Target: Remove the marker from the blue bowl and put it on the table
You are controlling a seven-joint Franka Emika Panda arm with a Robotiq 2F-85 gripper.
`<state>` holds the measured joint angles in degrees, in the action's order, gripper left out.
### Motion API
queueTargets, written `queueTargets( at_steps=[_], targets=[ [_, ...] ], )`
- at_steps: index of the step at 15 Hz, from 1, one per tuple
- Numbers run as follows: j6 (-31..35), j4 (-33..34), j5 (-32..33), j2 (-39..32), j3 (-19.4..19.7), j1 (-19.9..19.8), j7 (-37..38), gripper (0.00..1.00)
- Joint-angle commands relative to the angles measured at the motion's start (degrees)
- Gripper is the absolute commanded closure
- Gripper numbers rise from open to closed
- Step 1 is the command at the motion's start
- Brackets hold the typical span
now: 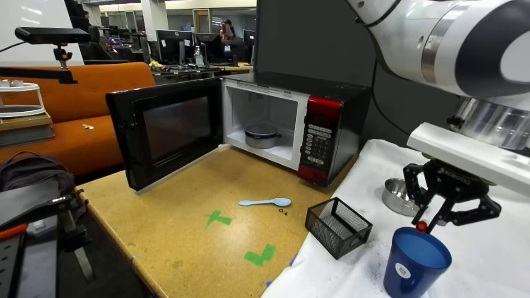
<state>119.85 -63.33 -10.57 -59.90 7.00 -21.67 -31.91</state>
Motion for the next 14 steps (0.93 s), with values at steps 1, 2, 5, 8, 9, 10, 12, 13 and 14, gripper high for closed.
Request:
queueTargets(
  at_steps=[1,2,5,8,9,10,12,13,14],
  targets=[
    [4.6,-11.3,-1.2,5.7,-0.7,-0.6,-2.9,0.95],
    [5.7,-13.4,-1.4,6.8,-0.6,-0.5,-3.2,0.95],
    [7.9,-18.1,-2.0,9.4,-0.7,-0.6,-4.1,0.95],
    [9.4,-21.9,-0.3,11.5,-3.2,-2.3,-3.3,0.95],
    [9.5,-22.9,-0.5,12.1,-3.6,-2.6,-3.0,0.95],
    [9.7,-24.0,-0.6,12.6,-3.8,-2.8,-2.9,0.95],
    [10.9,-25.7,-0.7,13.1,-4.1,-3.2,-3.0,0.95],
    [11.5,-26.4,-0.7,13.5,-4.3,-3.5,-3.5,0.95],
    [12.4,-27.1,-0.6,13.9,-4.4,-3.6,-3.7,0.95]
  ],
)
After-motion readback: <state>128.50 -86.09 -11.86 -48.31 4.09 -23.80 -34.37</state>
